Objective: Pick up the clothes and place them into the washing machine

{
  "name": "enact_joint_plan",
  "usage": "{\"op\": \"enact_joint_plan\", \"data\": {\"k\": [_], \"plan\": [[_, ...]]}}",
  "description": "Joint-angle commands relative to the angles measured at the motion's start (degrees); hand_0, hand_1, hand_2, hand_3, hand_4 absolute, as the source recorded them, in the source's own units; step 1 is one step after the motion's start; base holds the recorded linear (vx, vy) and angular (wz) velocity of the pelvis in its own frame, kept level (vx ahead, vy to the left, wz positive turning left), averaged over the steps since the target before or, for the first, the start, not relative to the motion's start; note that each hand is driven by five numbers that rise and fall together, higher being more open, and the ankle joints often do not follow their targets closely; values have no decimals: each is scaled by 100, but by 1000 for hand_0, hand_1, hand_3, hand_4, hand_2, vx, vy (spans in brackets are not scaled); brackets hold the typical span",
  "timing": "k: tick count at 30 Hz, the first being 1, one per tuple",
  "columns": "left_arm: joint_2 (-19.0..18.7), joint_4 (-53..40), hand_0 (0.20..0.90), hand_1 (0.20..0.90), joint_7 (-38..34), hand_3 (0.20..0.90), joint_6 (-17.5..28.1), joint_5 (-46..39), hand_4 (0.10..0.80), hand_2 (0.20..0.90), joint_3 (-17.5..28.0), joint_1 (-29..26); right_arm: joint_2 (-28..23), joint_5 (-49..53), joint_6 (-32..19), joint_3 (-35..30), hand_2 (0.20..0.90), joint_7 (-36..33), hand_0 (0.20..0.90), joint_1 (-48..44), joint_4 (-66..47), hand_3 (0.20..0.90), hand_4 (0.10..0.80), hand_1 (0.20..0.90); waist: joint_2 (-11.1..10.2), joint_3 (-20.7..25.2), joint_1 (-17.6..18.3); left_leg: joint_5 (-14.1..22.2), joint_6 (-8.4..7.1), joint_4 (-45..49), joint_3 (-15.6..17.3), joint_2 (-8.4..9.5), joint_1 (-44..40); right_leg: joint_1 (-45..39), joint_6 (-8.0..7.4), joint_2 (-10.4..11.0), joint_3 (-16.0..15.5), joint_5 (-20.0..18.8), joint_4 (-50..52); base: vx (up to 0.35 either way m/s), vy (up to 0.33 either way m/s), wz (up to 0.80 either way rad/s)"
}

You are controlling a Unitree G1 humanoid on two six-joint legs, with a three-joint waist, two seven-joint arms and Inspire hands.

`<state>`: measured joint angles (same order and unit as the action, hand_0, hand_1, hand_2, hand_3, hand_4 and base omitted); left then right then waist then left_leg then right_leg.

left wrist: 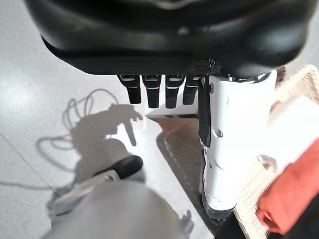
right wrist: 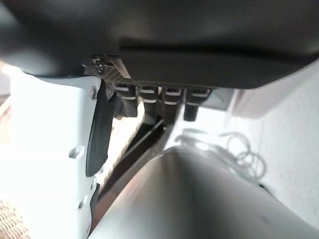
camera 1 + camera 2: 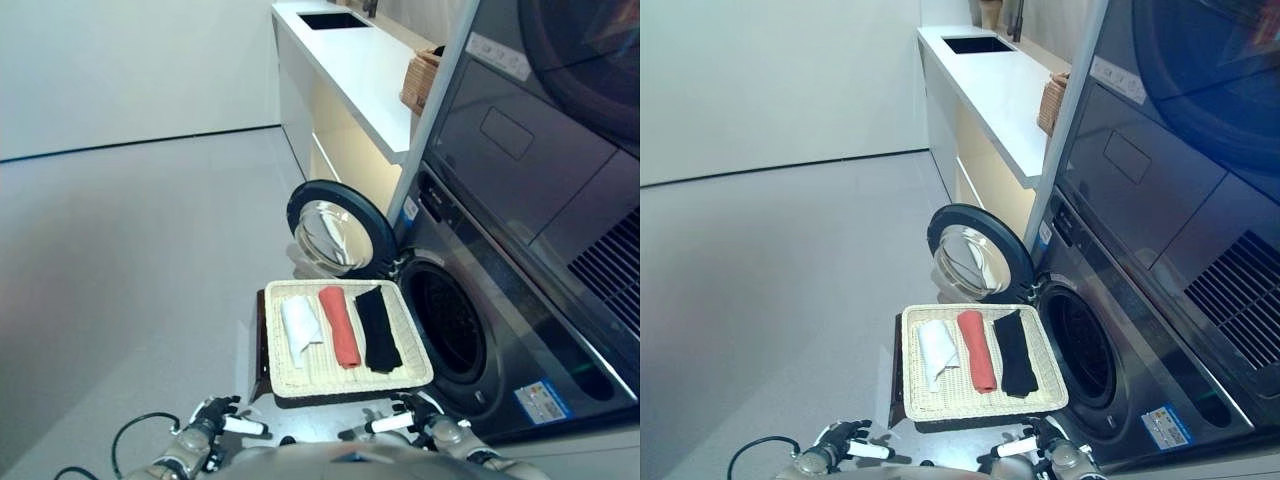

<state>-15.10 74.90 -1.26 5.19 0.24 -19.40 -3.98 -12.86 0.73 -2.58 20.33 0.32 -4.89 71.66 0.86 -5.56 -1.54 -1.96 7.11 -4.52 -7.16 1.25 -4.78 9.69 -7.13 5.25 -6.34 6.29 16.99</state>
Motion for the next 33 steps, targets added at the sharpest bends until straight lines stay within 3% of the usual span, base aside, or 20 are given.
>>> {"op": "enact_joint_plan", "data": {"k": [1, 7, 12, 14, 16, 18, 20, 23, 25, 28, 30, 33], "plan": [[-1, -10, 900, 900, -70, 900, 213, 3, 800, 900, 211, -294, -133, 41, -24, 128, 900, -6, 900, 68, 92, 900, 800, 900, -143, -50, 125, 371, -559, 41, -264, 183, -211, -59, -25, -62, 18, -1309, -1127, 147, -70, 22], [148, -48, 900, 900, -42, 900, 240, -58, 800, 900, 206, -185, -120, 20, -44, 139, 900, 0, 900, 125, 218, 900, 800, 900, -203, 128, -15, 488, -648, 73, -229, 68, -318, -550, 126, -138, 49, -1220, -1477, 176, -115, 44], [167, -138, 900, 900, -36, 900, 248, 32, 800, 900, 84, -215, -197, 96, -110, 183, 900, 16, 900, 69, 109, 900, 800, 900, -221, 230, 22, 674, -828, 700, -217, -30, -235, -839, 318, -306, 172, -1002, -1581, 135, -122, 8], [158, -233, 900, 900, -60, 900, 268, -2, 800, 900, 76, -249, -231, 107, -121, 207, 900, 1, 900, 39, 79, 900, 800, 900, -252, 127, 1, 525, -994, 1596, -179, 33, 69, -1019, 390, -330, 212, -958, -1657, 50, -128, 3], [150, -323, 900, 900, -100, 900, 281, -64, 800, 900, 62, -308, -277, 104, -123, 223, 900, -28, 900, -18, 49, 900, 800, 900, -321, -84, -101, 145, -1114, 2645, -242, 168, 579, -1176, 461, -273, 240, -956, -1686, 0, -125, 7], [170, -396, 900, 900, -111, 900, 289, -134, 800, 900, 34, -333, -329, 104, -121, 240, 900, -65, 900, -103, 62, 900, 800, 900, -368, -200, -234, -9, -1091, 3269, -388, 365, 992, -1249, 509, -228, 306, -967, -1731, 60, -72, -17], [208, -353, 900, 900, -118, 900, 293, -194, 800, 900, 55, -297, -367, 78, -112, 272, 900, -81, 900, -179, 83, 900, 800, 900, -391, -204, -300, 62, -1040, 2979, -280, 220, 1217, -1348, 481, -191, 373, -910, -1810, 140, 12, -28], [236, -236, 900, 900, -135, 900, 300, -141, 800, 900, 35, -221, -360, 83, -131, 247, 900, -115, 900, -170, 128, 900, 800, 900, -331, -99, -337, 106, -1063, 1473, -69, -244, 1086, -1493, 370, -174, 404, -759, -1892, 199, 68, -17], [257, -215, 900, 900, -155, 900, 303, -114, 800, 900, 1, -213, -399, 99, -143, 187, 900, -162, 900, -144, 162, 900, 800, 900, -183, -32, -350, -275, -1126, 687, -43, -423, 1117, -1629, 324, -218, 454, -674, -2004, 203, 127, -29], [255, -211, 900, 900, -132, 900, 315, -115, 800, 900, 14, -149, -405, 137, -126, 22, 900, -212, 900, -83, 290, 900, 800, 900, -82, 84, -310, -186, -1152, 631, 13, -395, 961, -1743, 269, -113, 486, -611, -2030, 159, 111, -2], [223, -229, 900, 900, -89, 900, 338, -118, 800, 900, 57, -86, -411, 132, -107, -84, 900, -230, 900, -38, 407, 900, 800, 900, -78, 198, -339, -45, -1055, 643, 41, -247, 849, -1844, 207, 34, 512, -632, -2058, 206, 135, -19], [205, -193, 900, 900, -72, 900, 344, -74, 800, 900, 50, -77, -404, 94, -89, -127, 900, -198, 900, -26, 488, 900, 800, 900, -88, 243, -365, 57, -983, 658, 122, -163, 787, -1865, 147, 156, 525, -622, -2032, 133, 89, -31]]}}
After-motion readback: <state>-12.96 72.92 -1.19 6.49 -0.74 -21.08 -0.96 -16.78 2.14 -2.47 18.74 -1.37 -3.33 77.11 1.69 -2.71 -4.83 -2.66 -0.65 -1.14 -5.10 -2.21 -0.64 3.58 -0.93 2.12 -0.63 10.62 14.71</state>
